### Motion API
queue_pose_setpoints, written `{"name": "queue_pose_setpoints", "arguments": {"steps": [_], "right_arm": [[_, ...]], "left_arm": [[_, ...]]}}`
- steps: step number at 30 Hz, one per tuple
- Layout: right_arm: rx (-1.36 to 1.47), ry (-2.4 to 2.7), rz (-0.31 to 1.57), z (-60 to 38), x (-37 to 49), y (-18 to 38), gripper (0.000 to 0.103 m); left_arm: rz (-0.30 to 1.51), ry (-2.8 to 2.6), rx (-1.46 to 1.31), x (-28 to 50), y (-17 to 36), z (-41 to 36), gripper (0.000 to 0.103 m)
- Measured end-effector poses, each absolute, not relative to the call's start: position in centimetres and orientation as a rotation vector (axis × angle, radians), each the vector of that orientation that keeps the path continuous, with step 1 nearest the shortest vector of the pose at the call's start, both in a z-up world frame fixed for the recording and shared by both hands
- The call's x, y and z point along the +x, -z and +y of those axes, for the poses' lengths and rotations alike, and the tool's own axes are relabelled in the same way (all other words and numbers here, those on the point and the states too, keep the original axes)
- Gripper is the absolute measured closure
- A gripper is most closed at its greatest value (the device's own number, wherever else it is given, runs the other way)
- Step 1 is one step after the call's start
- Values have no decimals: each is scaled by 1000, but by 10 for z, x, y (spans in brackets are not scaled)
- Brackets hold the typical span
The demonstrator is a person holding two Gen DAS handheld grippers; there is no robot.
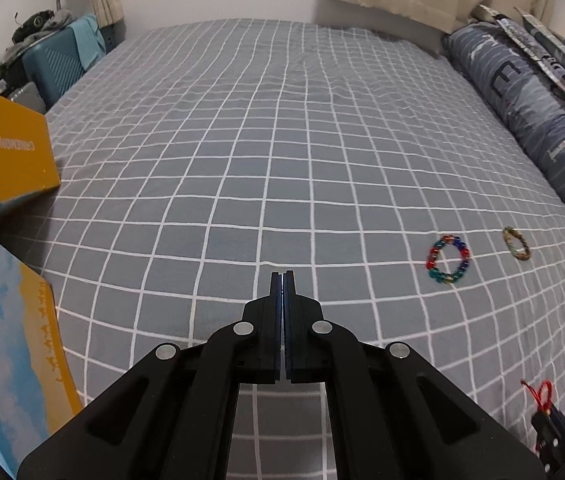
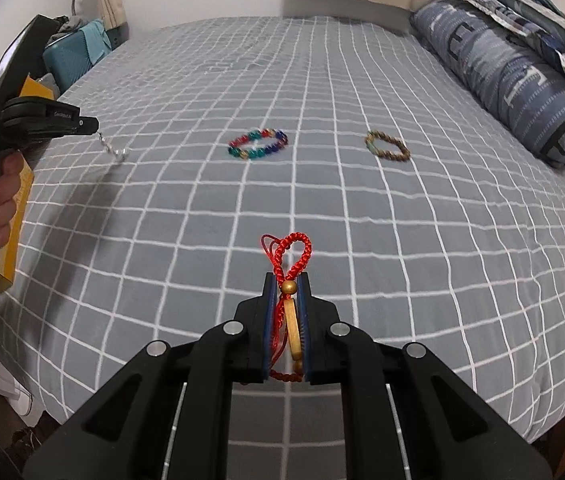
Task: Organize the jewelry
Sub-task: 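Carry the pearl earrings and red cord bracelet over to the white box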
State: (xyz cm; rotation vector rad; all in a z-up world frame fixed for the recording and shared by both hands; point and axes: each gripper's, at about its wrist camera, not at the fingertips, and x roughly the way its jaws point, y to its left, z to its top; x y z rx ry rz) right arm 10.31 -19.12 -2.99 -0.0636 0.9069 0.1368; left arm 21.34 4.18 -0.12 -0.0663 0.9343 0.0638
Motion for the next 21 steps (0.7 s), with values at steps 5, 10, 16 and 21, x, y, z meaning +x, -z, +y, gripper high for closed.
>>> {"name": "queue_pose_setpoints", "arguments": {"steps": [5,10,16,21], "right_arm": [[-72,-159,883,-178,111,20,93],[-83,-189,862,-162,119,11,93],[-94,-231,832,-138,130,-1,93],[-94,-272,805,-113,135,-15,93]], "left_arm": [[913,-31,-71,194,-17,41,103],[883,-6,-72,174,-37,45,103],[827,-11,-71,150,-65,57,103],[811,-28,-85,129,-82,72,103]]}}
